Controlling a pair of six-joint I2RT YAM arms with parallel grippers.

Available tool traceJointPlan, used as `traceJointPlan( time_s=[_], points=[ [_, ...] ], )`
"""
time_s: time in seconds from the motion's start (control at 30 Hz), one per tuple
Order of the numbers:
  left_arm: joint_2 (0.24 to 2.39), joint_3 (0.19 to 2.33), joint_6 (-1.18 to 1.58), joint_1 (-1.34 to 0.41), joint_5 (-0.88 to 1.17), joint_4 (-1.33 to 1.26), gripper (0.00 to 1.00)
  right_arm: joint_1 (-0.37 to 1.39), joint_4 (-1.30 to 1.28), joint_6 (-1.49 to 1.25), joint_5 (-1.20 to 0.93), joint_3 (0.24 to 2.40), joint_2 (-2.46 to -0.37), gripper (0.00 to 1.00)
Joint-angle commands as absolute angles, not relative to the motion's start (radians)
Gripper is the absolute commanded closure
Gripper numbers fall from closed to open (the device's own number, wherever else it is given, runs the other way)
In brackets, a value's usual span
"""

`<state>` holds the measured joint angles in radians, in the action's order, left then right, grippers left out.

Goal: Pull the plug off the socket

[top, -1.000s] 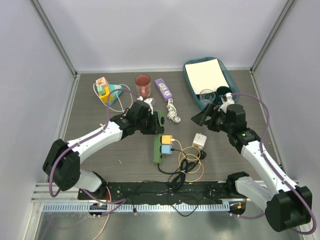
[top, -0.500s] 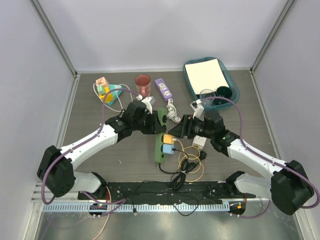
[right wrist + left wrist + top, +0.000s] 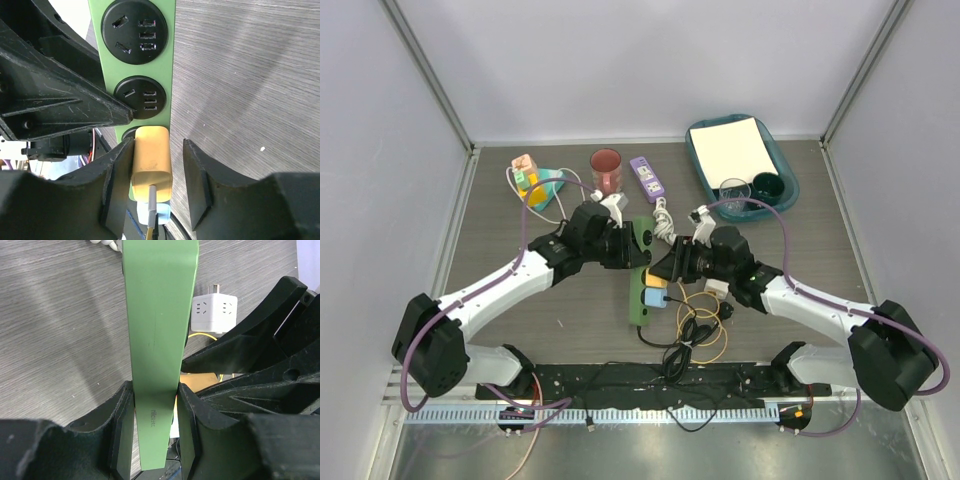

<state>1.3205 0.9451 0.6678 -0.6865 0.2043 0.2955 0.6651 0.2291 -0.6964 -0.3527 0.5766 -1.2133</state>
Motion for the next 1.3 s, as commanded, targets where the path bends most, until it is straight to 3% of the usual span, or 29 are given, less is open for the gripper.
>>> traceJointPlan(
  time_s=[0.0, 0.13, 0.27, 0.37, 0.47, 0.5, 0.53, 0.67, 0.93, 1.27],
  points=[
    [1.279, 0.956, 0.666, -0.68, 0.222, 0.195, 1.0, 0.68, 0.31, -0.716, -0.325, 0.568, -1.221, 0.52],
    [1.281, 0.954, 0.666, -0.677, 0.221, 0.19, 1.0, 0.693, 0.324, -0.721, -0.331, 0.565, -1.238, 0.45],
    [1.278, 0.951, 0.666, -0.675, 0.215, 0.19, 1.0, 0.701, 0.336, -0.727, -0.321, 0.554, -1.239, 0.48],
    [1.278, 0.951, 0.664, -0.673, 0.212, 0.192, 1.0, 0.703, 0.339, -0.727, -0.31, 0.546, -1.232, 0.62],
    [1.281, 0.953, 0.661, -0.673, 0.18, 0.198, 1.0, 0.703, 0.328, -0.718, -0.301, 0.543, -1.212, 0.83],
    [1.279, 0.954, 0.666, -0.675, 0.154, 0.218, 1.0, 0.703, 0.319, -0.703, -0.299, 0.546, -1.206, 0.96],
    [1.275, 0.953, 0.666, -0.675, 0.084, 0.225, 1.0, 0.703, 0.313, -0.693, -0.296, 0.554, -1.203, 0.99],
    [1.264, 0.931, 0.655, -0.675, -0.049, 0.253, 1.0, 0.701, 0.275, -0.643, -0.29, 0.572, -1.192, 0.99],
    [1.302, 0.934, 0.614, -0.676, -0.081, 0.255, 1.0, 0.701, 0.264, -0.626, -0.298, 0.569, -1.125, 0.99],
    [1.292, 0.897, 0.482, -0.721, -0.087, 0.206, 1.0, 0.689, 0.016, -0.451, -0.273, 0.676, -1.138, 0.99]
  ],
)
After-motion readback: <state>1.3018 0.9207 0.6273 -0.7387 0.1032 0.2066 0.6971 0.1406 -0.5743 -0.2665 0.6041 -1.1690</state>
